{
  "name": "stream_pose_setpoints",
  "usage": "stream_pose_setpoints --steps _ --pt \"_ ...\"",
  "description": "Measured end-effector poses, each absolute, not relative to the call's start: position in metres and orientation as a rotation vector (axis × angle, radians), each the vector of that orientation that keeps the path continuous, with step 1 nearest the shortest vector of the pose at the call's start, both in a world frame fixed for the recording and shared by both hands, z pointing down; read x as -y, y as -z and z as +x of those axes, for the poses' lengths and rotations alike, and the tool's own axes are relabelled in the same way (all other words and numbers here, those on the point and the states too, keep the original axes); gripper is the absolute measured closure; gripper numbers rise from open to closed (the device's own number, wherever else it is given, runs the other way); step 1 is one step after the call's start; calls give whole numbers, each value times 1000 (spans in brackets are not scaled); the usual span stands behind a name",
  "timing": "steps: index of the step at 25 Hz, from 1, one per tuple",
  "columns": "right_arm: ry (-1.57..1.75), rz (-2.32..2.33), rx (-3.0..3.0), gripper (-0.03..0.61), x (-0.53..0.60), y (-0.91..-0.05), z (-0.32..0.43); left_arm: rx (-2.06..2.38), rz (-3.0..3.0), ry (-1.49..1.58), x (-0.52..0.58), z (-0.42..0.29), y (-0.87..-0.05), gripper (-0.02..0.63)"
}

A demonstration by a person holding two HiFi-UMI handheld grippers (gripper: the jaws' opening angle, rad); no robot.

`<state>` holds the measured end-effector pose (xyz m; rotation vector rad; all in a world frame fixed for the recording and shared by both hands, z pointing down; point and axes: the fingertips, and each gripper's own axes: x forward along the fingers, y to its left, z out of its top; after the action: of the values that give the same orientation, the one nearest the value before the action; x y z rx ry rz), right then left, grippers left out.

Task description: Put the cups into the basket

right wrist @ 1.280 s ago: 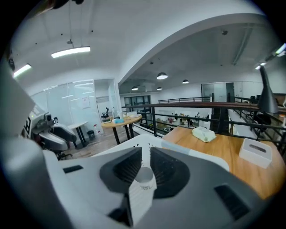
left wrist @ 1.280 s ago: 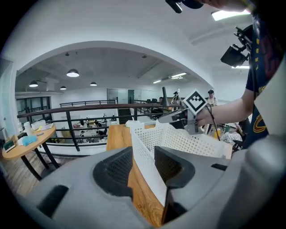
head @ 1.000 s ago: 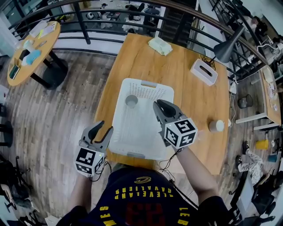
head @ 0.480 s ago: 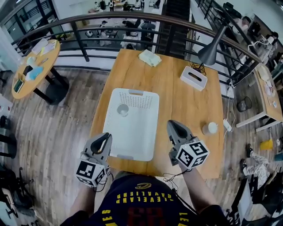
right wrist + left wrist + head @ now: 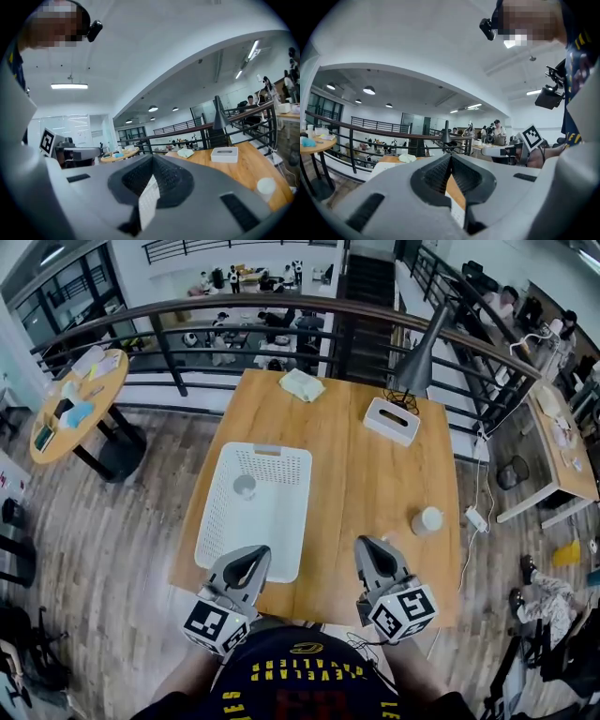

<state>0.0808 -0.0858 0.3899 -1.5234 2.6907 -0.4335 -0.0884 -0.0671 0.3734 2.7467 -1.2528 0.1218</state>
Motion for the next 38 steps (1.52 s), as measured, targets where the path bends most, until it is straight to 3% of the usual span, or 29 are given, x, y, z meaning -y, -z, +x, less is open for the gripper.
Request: stream_pose_setpoints --steps 15,38 --pt "309 -1488 -2731 566 16 -395 66 964 2708 -33 15 -8 -399 603" --pt "314 -1714 -2643 566 -5 -394 50 695 2746 -30 4 -10 -407 603"
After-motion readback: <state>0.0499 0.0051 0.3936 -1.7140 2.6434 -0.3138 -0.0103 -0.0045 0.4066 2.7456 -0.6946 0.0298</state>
